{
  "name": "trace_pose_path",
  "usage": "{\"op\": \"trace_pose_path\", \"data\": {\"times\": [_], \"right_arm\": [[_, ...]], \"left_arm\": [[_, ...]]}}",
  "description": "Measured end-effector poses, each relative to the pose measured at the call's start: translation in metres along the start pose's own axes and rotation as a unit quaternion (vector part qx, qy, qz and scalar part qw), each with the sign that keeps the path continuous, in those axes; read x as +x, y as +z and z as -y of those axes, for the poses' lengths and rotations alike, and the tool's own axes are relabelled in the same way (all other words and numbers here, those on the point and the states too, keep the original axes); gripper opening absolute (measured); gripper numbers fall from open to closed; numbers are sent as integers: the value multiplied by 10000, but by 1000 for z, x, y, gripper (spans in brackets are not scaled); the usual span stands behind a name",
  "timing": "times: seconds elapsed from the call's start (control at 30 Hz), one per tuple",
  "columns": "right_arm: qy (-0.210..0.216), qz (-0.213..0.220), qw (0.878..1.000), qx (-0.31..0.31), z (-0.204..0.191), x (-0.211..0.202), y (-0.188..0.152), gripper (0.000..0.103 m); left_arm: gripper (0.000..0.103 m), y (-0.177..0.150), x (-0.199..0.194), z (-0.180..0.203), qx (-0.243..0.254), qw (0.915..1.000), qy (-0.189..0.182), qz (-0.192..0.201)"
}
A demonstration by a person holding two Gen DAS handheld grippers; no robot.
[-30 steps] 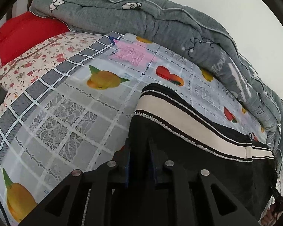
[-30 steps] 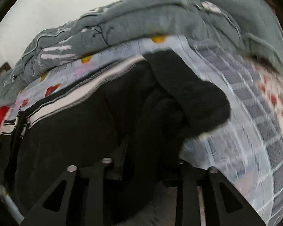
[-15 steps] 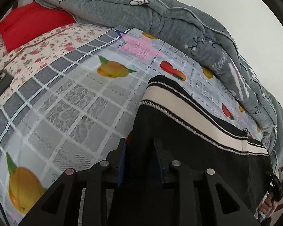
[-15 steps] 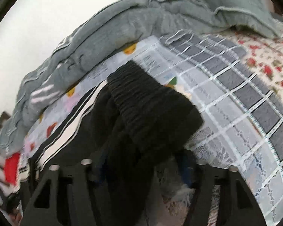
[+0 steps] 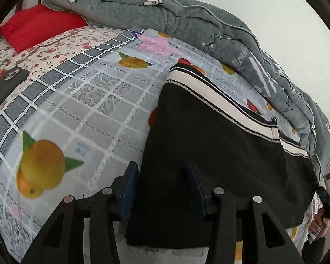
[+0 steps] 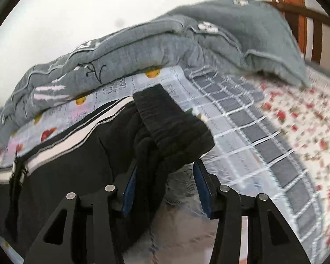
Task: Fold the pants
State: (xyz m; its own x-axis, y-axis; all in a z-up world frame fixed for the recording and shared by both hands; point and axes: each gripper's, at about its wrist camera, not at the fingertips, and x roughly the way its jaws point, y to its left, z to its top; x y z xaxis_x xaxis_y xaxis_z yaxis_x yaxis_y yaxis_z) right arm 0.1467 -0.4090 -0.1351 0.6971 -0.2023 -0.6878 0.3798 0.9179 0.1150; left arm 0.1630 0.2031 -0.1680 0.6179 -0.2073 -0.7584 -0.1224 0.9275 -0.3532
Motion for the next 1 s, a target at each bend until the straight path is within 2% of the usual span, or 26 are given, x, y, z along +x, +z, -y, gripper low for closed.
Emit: {"op": "trace_pose_path", "data": {"times": [0.2,0.5,0.6,0.73,1.0], "right_arm": [[-321,351,9975,-522,-14,-34,-2,48],[-241,434,9976,-474,-18,-57,-4,49],[-159,465,9980,-397,-19,-60,-8,49],[-3,380,9988,-297,-23,-57,-15,49],[162,125,9992,-335,-32,-49,-32,49]], "left_arm": [[47,-7,-4,0,-46,10000,-31,48],[49,-22,-17,-7,-54,9997,-240,70],[50,-27,-21,-12,-20,9990,-421,114],[51,-30,-20,-18,-38,9976,-659,199],[54,-15,0,-10,-171,9970,-704,271]]}}
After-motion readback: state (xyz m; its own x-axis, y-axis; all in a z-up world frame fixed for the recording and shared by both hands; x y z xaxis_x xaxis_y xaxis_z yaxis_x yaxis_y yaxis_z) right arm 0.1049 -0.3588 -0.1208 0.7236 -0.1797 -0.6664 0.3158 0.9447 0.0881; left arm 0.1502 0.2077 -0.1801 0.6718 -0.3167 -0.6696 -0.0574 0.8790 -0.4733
